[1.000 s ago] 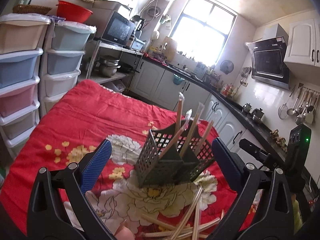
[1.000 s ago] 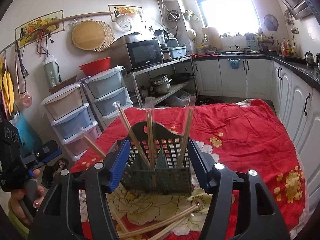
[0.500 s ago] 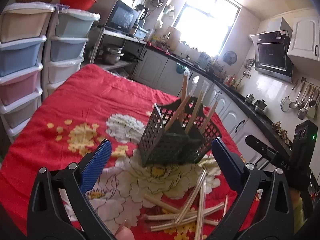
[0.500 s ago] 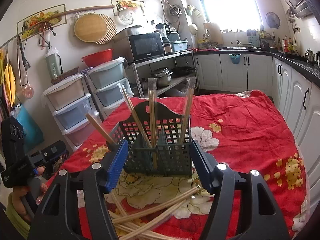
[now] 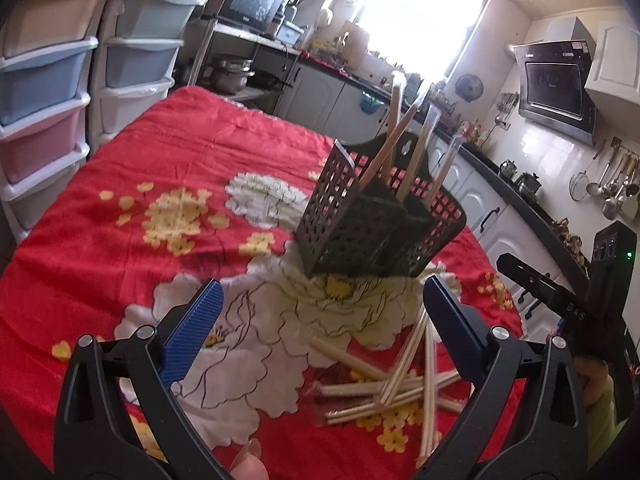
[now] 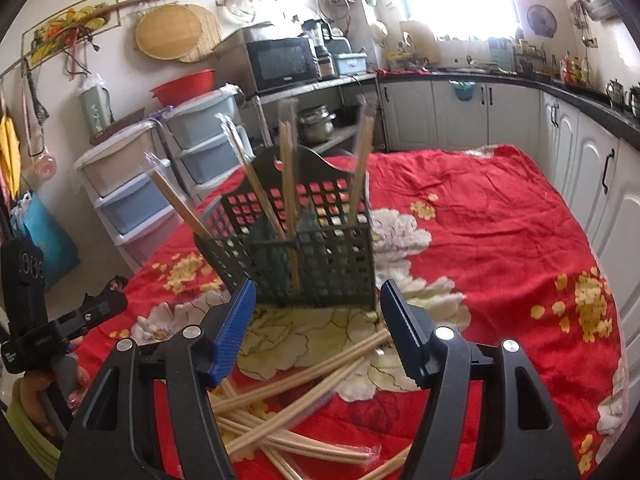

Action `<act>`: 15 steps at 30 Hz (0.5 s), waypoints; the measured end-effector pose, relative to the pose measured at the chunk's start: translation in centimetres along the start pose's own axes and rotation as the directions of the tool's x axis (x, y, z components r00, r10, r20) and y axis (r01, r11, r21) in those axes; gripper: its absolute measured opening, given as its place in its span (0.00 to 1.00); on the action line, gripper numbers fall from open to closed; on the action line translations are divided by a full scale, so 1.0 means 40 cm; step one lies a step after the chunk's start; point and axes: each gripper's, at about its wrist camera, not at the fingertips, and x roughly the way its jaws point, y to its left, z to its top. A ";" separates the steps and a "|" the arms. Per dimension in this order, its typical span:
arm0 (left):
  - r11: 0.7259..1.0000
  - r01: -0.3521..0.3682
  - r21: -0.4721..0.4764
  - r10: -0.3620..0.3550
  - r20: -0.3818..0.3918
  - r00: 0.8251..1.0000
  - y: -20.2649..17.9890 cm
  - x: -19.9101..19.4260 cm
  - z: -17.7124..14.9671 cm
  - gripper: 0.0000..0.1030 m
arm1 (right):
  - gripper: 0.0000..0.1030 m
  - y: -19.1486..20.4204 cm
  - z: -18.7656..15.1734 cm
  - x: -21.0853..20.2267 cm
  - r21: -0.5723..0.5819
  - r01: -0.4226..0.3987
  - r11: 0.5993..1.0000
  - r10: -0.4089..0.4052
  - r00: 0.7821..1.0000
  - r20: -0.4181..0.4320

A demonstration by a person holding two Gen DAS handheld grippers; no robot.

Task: Organize utensils
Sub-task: 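Lower the left gripper onto the pile and close on a wrapped chopstick pair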

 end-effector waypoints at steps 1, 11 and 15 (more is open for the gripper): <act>1.000 0.003 -0.003 -0.003 -0.012 1.000 0.004 0.004 -0.007 0.89 | 0.61 -0.005 -0.005 0.007 0.006 0.005 1.000 -0.005 1.000 -0.010; 0.999 0.032 -0.014 -0.033 -0.107 0.994 0.014 0.037 -0.065 0.85 | 0.61 -0.044 -0.041 0.055 0.048 0.041 0.998 -0.038 0.996 -0.078; 0.998 0.054 -0.020 -0.057 -0.153 0.987 0.014 0.052 -0.088 0.76 | 0.61 -0.054 -0.046 0.067 0.055 0.046 0.997 -0.040 0.995 -0.094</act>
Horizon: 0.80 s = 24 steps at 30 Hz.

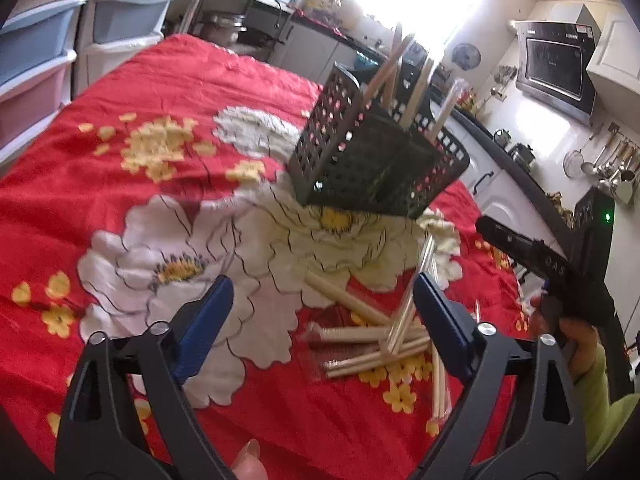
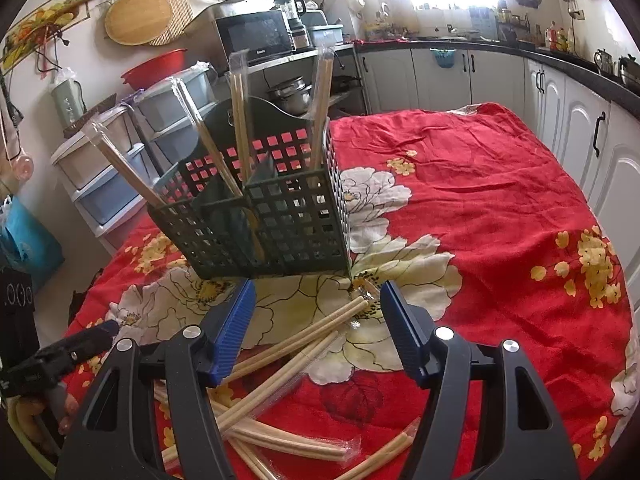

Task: Organize utensils
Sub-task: 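Lower the left gripper onto the pile and close on a wrapped chopstick pair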

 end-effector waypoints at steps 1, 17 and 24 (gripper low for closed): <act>1.000 0.008 -0.002 -0.008 -0.009 1.000 0.001 0.003 -0.003 0.73 | 0.61 -0.002 0.000 0.003 0.001 0.001 1.000 -0.001 1.000 -0.004; 0.992 0.080 -0.100 -0.093 -0.124 0.988 0.028 0.044 -0.051 0.37 | 0.60 -0.027 -0.012 0.068 0.049 0.010 0.999 -0.005 0.994 -0.106; 0.992 0.086 -0.096 -0.099 -0.141 0.985 0.028 0.062 -0.052 0.28 | 0.60 -0.053 -0.012 0.115 0.090 0.016 0.996 -0.001 0.985 -0.170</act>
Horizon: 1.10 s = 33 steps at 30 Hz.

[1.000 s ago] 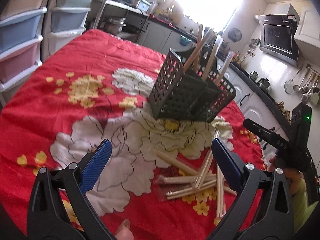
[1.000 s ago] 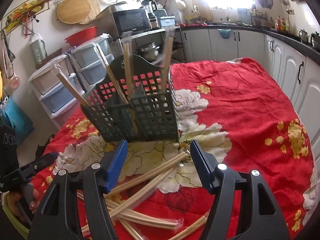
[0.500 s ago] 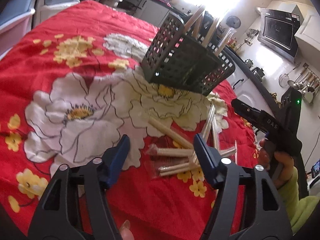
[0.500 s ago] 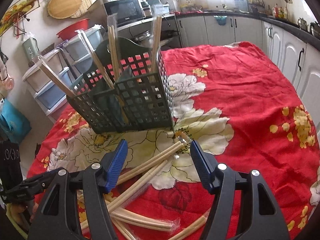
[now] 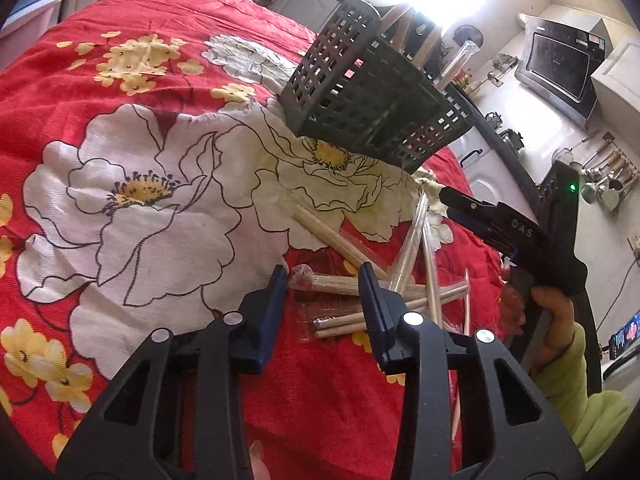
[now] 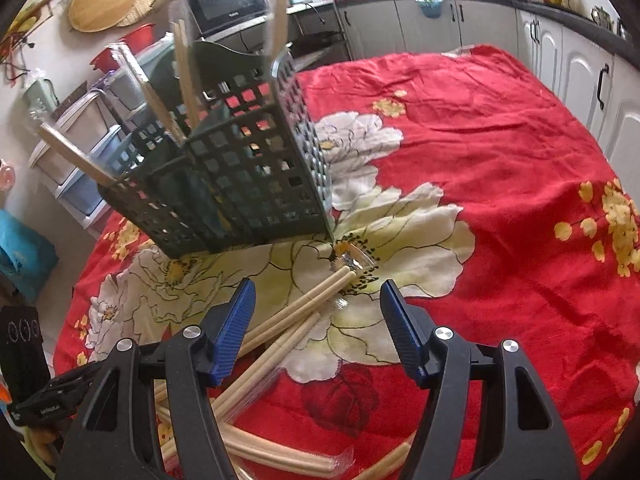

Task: Organize utensils
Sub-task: 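Lower the left gripper onto the pile and close on a wrapped chopstick pair, then lift the chopsticks with the left gripper and carry them over the caddy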

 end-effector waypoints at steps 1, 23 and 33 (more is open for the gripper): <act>1.000 0.000 -0.001 0.000 -0.001 1.000 0.001 0.003 0.000 0.27 | 0.60 -0.006 0.002 0.006 0.010 0.000 1.000 0.000 1.000 -0.008; 1.000 0.008 -0.030 -0.008 0.013 1.000 0.018 0.009 0.006 0.09 | 0.05 -0.094 0.039 0.074 0.173 -0.041 0.984 0.046 0.999 -0.024; 0.999 0.021 -0.042 -0.018 0.064 0.998 0.015 -0.014 0.020 0.04 | 0.04 -0.073 0.047 -0.027 0.142 -0.072 0.987 0.056 0.992 0.112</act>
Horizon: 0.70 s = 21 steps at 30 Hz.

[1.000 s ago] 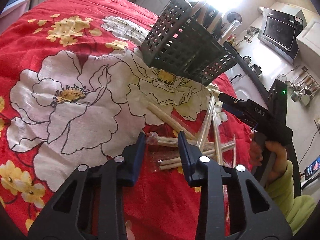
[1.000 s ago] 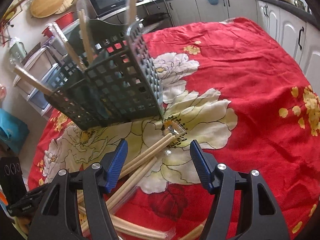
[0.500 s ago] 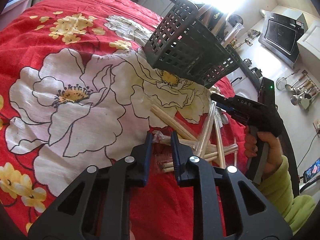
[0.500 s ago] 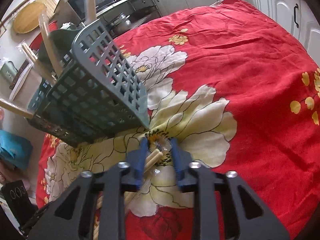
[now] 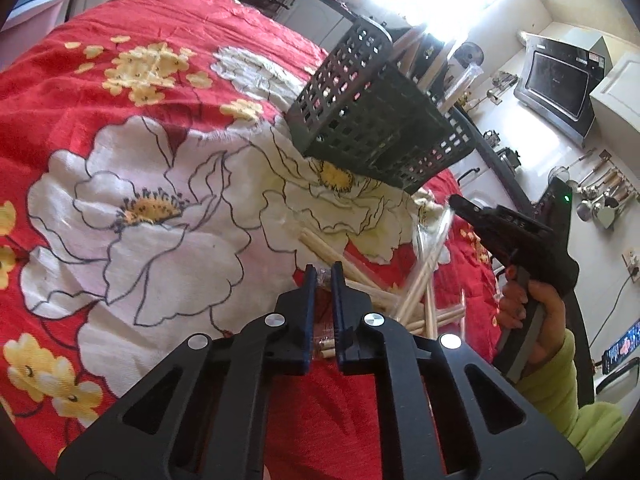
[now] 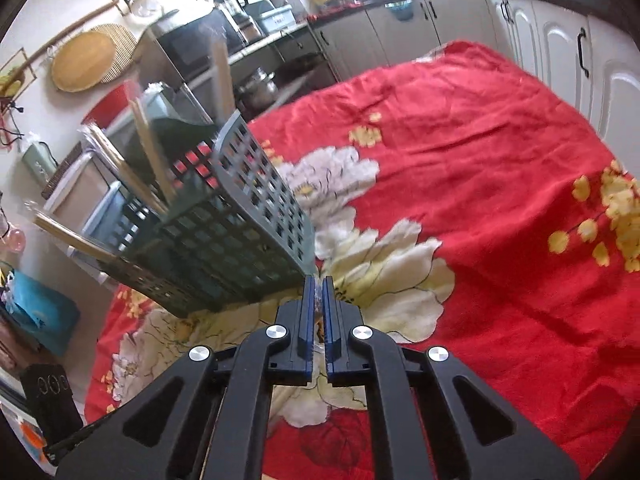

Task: Organize utensils
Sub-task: 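Lift the chopsticks with the left gripper and carry them over the caddy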

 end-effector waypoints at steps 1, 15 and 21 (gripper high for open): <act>1.000 0.002 -0.002 -0.002 0.006 1.000 -0.001 -0.004 0.002 0.04 | 0.04 0.004 0.001 -0.013 -0.003 -0.003 1.000 0.003 1.000 0.014; 0.999 -0.008 0.037 0.002 0.144 0.990 -0.035 -0.101 0.067 0.03 | 0.03 0.072 0.013 -0.159 -0.086 -0.036 0.996 0.050 0.985 0.164; 0.998 -0.002 0.057 -0.009 0.179 0.984 -0.060 -0.125 0.086 0.03 | 0.02 0.099 0.017 -0.201 -0.126 -0.053 0.991 0.078 0.976 0.204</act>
